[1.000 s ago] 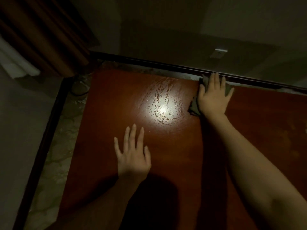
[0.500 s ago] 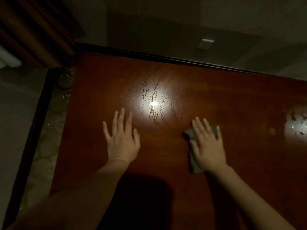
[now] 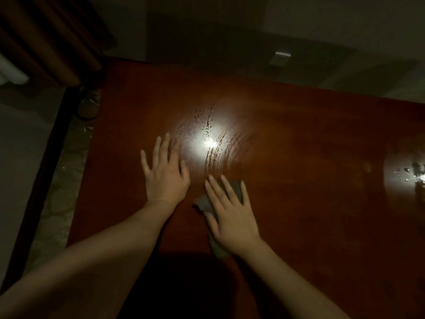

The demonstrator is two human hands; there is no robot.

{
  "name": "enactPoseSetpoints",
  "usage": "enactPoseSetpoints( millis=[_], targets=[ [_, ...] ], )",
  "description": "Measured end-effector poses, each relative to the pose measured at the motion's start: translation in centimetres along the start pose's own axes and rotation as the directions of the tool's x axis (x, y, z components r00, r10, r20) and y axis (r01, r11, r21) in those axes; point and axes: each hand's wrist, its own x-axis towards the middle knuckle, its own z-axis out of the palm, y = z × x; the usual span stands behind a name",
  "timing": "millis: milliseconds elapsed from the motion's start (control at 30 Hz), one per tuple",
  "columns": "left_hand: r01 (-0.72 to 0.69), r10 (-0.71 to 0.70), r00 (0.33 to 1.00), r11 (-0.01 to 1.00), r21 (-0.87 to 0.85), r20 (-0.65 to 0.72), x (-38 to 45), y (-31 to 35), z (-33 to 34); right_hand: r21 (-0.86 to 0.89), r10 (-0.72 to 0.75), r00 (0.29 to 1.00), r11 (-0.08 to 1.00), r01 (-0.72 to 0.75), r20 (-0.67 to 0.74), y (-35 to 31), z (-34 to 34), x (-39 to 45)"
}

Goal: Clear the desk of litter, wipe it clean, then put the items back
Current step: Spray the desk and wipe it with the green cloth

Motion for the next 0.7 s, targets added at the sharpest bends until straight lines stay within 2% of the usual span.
enactPoseSetpoints(
  millis=[67,100,167,267,333,400,533,633,700],
  targets=[
    [0.001,-0.001,1.000,1.000,-0.014,0.012,0.0,-0.1,0.1,-0.016,-0.016,0.999,1.000,0.016,0.038,2.1,0.8,-5.0],
    [0.002,-0.002,1.000,1.000,-0.017,0.012,-0.1,-0.1,0.1,-0.023,0.033,0.999,0.999,-0.032,0.034,3.9,0.8,-6.4],
    [-0.003,0.003,1.000,1.000,-0.015,-0.001,-0.1,-0.1,0.1,-0.011,0.225,0.974,0.974,-0.224,0.020,7.3,0.3,-6.8],
    [-0.022,0.021,1.000,0.999,-0.026,-0.018,-0.3,-0.1,0.2,0.042,0.527,0.849,0.850,-0.526,-0.042,9.5,-1.1,-2.6],
    [-0.028,0.026,0.999,0.998,-0.050,-0.041,-0.3,-0.2,0.2,0.063,0.624,0.779,0.781,-0.621,-0.056,9.1,-1.7,1.2],
    [-0.032,0.022,0.996,0.992,-0.122,-0.083,-0.4,-0.4,0.1,0.061,0.592,0.804,0.805,-0.590,-0.045,7.3,-2.1,3.7],
    [-0.035,-0.007,0.993,0.933,-0.357,-0.116,-0.8,-0.7,-0.4,0.016,0.274,0.961,0.962,-0.273,-0.039,0.5,-0.1,0.3],
    [-0.063,0.033,0.996,0.913,-0.402,-0.082,-3.1,-0.6,-0.9,-0.005,0.094,0.995,0.996,-0.094,-0.021,-2.2,2.2,-6.5],
    [-0.077,0.054,0.996,0.922,-0.378,-0.071,-6.6,-0.4,-1.1,0.015,0.052,0.998,0.999,-0.052,0.020,-1.2,3.1,-10.9]
  ],
)
